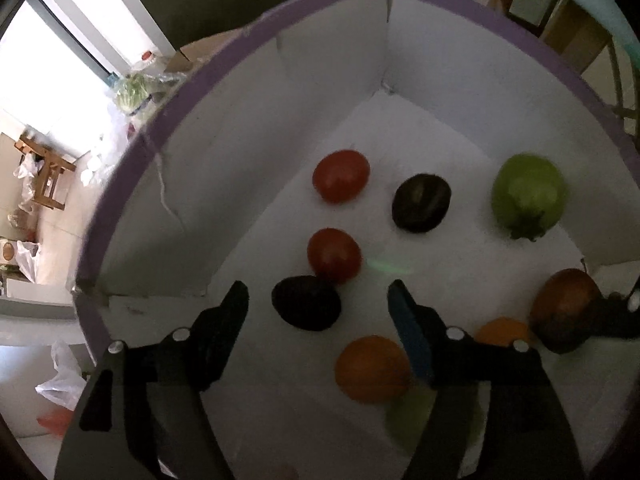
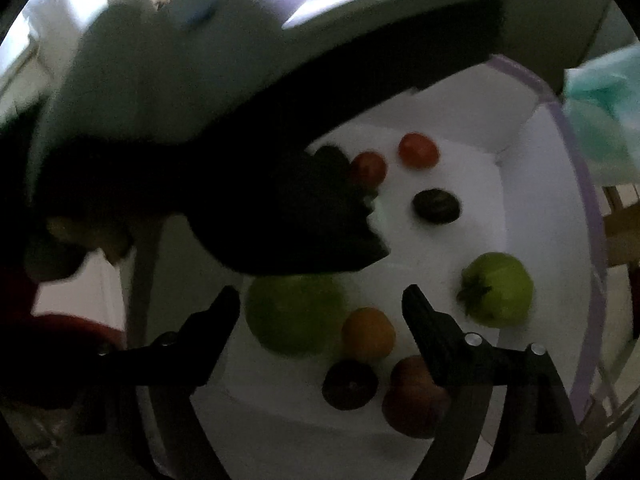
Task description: Organize fruits
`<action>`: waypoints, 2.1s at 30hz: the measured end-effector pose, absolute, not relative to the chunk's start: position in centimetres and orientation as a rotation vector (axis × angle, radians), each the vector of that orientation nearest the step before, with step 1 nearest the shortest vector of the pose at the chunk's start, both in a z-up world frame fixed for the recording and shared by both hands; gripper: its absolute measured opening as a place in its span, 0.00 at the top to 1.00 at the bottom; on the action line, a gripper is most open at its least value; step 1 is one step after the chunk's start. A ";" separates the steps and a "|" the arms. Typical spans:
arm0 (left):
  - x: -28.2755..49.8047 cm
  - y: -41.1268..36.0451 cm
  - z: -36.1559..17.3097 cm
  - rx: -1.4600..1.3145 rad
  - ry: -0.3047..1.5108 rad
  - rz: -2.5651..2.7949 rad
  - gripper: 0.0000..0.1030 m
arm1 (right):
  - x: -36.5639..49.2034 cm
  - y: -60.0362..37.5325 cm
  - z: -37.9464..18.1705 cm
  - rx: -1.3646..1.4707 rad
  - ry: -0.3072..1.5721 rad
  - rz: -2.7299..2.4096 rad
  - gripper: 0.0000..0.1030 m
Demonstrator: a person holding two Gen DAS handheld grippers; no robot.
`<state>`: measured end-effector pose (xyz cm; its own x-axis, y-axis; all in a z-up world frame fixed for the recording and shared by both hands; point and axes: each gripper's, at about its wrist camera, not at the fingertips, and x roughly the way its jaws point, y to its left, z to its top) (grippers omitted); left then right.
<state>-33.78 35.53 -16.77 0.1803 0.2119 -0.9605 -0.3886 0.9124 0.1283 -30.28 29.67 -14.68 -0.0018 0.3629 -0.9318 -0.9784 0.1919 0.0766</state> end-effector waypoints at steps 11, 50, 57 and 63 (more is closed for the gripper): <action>-40.8 36.2 -2.0 -0.267 0.575 0.349 0.01 | -27.2 22.9 -0.5 -0.441 0.756 1.202 0.15; -37.6 30.6 -12.5 -0.340 1.076 0.564 0.02 | -25.3 23.2 -15.3 -0.640 1.159 0.837 0.16; -37.4 30.5 -12.5 -0.335 1.081 0.558 0.01 | -25.3 23.1 -15.1 -0.641 1.158 0.840 0.16; -37.4 30.6 -12.6 -0.343 1.083 0.552 0.01 | -25.3 23.1 -15.1 -0.640 1.161 0.839 0.15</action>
